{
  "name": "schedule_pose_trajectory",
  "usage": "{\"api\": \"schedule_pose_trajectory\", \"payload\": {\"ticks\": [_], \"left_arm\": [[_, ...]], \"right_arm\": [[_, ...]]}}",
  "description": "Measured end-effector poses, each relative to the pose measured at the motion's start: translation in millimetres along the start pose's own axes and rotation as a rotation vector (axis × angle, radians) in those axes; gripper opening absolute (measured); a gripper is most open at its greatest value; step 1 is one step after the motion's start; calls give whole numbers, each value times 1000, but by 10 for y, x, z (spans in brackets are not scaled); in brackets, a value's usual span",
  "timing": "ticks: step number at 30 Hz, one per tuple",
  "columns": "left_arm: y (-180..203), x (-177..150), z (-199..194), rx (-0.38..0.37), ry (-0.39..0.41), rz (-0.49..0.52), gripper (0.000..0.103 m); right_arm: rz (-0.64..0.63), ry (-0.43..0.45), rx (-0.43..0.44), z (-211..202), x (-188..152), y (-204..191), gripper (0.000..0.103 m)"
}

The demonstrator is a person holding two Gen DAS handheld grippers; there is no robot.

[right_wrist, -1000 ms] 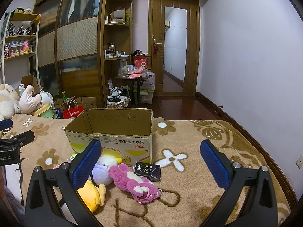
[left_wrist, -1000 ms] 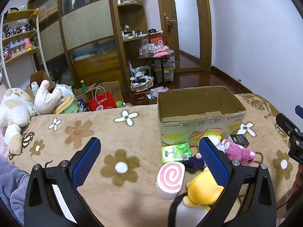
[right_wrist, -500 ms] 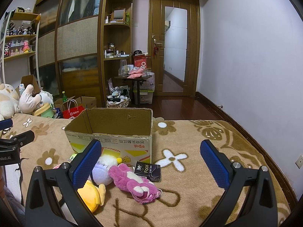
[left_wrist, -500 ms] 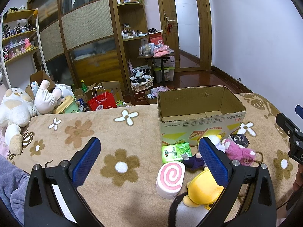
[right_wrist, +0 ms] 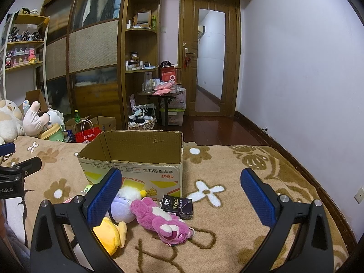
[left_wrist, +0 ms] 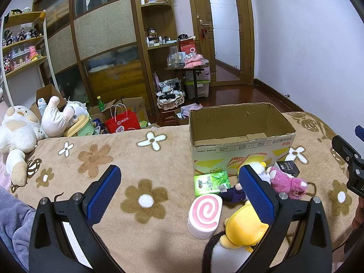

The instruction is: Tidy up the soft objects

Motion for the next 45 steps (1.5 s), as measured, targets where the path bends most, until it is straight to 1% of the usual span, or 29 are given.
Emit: {"api": "schedule_pose_trajectory", "payload": {"ticks": [20, 24, 30, 45], "left_arm": [[19, -15, -6, 0, -2, 1, 102], [7, -36, -13, 15, 7, -4, 102], [13, -122, 12, 7, -8, 4, 102], [8, -47, 87, 3, -43, 2, 102]], "right_arm": [[-4, 0, 0, -1, 4, -5, 103], [-4, -1, 0, 0, 3, 1, 103], [-5, -1, 0, 3, 4, -6, 103], [4, 0, 0, 19, 49, 3, 103]]}}
Point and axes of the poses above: each gripper's, at about its wrist camera, not at the fingertips, and z roughly the way its jaws point, y to its right, x to its top, the point moved 1 cm from there along z, roughly the way its jaws point, and after that the axes turned 10 degrees about x, right-handed, at the moved point
